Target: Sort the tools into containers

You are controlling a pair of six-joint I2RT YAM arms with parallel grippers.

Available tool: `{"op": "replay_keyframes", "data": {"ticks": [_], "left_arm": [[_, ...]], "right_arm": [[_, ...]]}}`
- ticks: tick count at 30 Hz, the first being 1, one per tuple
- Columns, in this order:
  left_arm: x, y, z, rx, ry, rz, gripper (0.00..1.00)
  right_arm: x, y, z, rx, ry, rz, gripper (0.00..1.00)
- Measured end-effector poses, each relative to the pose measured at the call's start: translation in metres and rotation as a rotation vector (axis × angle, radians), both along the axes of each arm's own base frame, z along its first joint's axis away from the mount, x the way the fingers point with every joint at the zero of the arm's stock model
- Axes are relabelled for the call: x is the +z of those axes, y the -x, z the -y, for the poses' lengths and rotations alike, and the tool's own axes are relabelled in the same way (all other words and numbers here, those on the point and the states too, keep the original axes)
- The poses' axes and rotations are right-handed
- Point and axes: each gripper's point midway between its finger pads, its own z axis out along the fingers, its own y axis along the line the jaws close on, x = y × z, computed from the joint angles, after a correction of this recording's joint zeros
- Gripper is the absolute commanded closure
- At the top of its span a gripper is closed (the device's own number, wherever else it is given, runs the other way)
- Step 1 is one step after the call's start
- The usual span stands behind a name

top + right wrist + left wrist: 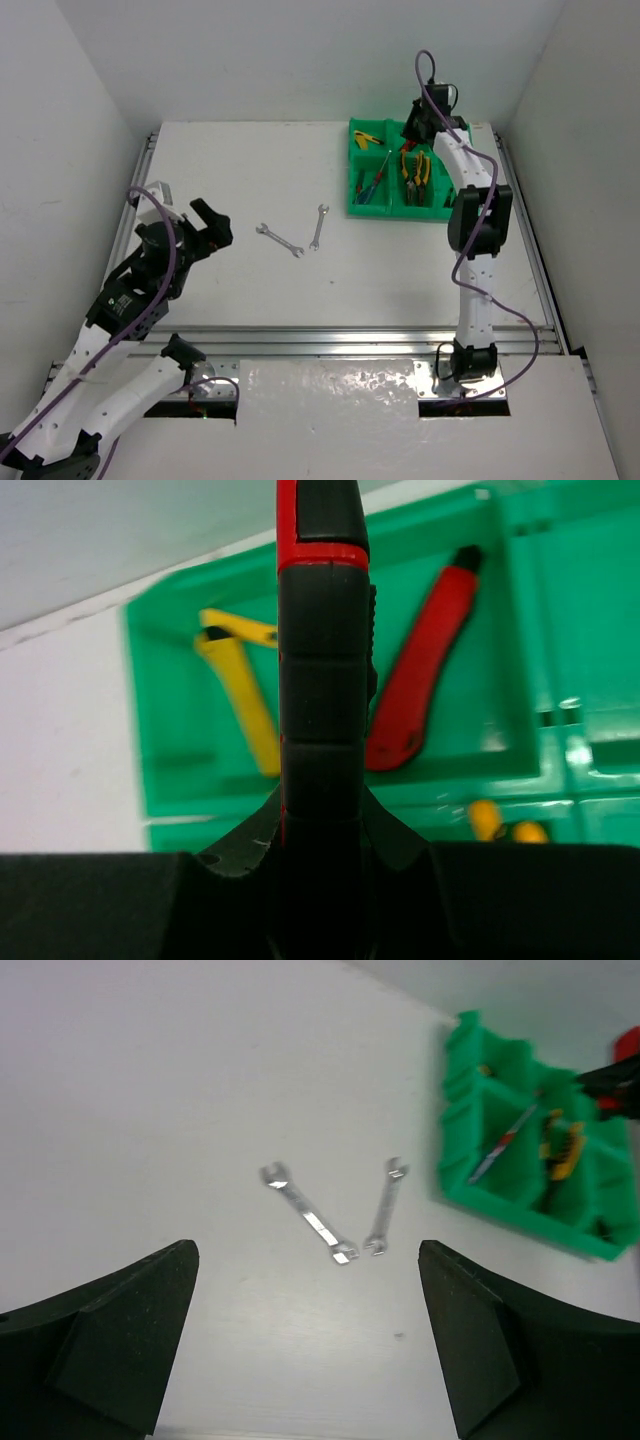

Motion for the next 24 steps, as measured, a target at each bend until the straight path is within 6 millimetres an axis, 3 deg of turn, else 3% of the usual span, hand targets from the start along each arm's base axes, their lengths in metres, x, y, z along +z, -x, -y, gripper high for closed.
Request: {"op": "replay_keyframes", "data": {"ticks": [3,5,8,13,18,24], "left_arm": [[-0.036,0.01,-0.015,0.037,-0.085,-0.077,0.08],[-0.045,0.014,-0.02,0.039,-0.118,-0.102,0.08],[-0.047,0.014,-0.021,0.039,-0.133,-0.105,0.08],[-0.045,0.014,-0.021,0.031,-0.14,-0.098,0.08],[-0.045,0.014,-0.019,0.018,-0.141,-0.095,0.08],[-0.046,0.013,-0.016,-0.002,-0.147,-0.097,0.08]], "right_arm": [[-0.022,-0.009,0.022,-0.057,0.037,-0.005,1.0],[-0.03,-0.02,0.029,-0.075,0.061,0.012,1.0],[-0.035,-0.035,0.032,-0.088,0.088,0.055,0.9],[-0.038,-0.043,0.034,-0.102,0.117,0.087,0.85],[-0.027,-0.053,0.036,-0.117,0.124,0.14,0.34],[-0.019,-0.058,0.038,-0.117,0.138,0.174,0.28]]}}
